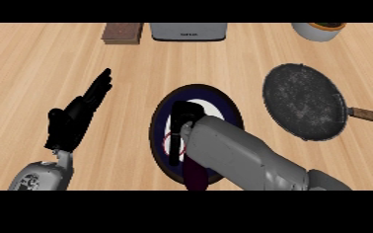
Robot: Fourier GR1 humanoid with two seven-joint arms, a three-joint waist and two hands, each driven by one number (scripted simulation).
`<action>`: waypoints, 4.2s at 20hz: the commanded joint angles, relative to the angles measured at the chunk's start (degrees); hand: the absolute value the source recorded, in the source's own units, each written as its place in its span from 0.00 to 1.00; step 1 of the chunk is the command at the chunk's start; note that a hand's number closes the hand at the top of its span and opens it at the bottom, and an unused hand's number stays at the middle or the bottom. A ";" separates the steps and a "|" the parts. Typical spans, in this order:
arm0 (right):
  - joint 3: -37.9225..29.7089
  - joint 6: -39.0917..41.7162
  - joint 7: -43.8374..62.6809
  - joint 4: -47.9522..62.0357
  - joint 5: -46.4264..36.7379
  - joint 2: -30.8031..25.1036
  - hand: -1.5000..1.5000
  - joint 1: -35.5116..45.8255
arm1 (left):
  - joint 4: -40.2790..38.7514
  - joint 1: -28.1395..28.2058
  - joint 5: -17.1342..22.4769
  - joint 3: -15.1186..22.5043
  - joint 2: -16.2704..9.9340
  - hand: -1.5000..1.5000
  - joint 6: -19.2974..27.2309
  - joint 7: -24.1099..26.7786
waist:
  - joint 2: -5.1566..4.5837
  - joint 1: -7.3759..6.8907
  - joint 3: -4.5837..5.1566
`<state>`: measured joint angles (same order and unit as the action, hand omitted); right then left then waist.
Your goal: Pick the can from the plate and place it in the pan
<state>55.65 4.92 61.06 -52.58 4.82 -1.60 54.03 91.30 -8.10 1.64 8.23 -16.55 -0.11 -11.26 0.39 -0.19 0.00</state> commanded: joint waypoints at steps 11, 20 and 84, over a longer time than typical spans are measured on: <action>12.84 -25.98 5.05 -30.77 -38.91 -13.46 1.00 -1.40 | 0.13 4.29 1.29 -3.43 -1.81 0.50 0.06 0.05 | 2.63 6.01 -0.08; 7.73 -28.24 13.10 -50.48 -56.65 -24.17 1.00 -15.87 | 3.05 5.17 1.65 -3.54 -1.78 0.50 -0.27 -0.08 | 1.01 4.49 -0.10; -71.93 -5.64 -100.33 36.34 0.83 -31.28 0.00 -19.42 | -0.15 -2.46 -2.10 -5.81 3.18 0.50 -6.41 -1.01 | -1.11 -1.03 -0.19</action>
<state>-13.99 -8.83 -33.87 -19.01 3.49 -30.66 36.81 92.41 -9.09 -1.71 4.05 -12.70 -5.34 -12.21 -0.73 -1.57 -0.21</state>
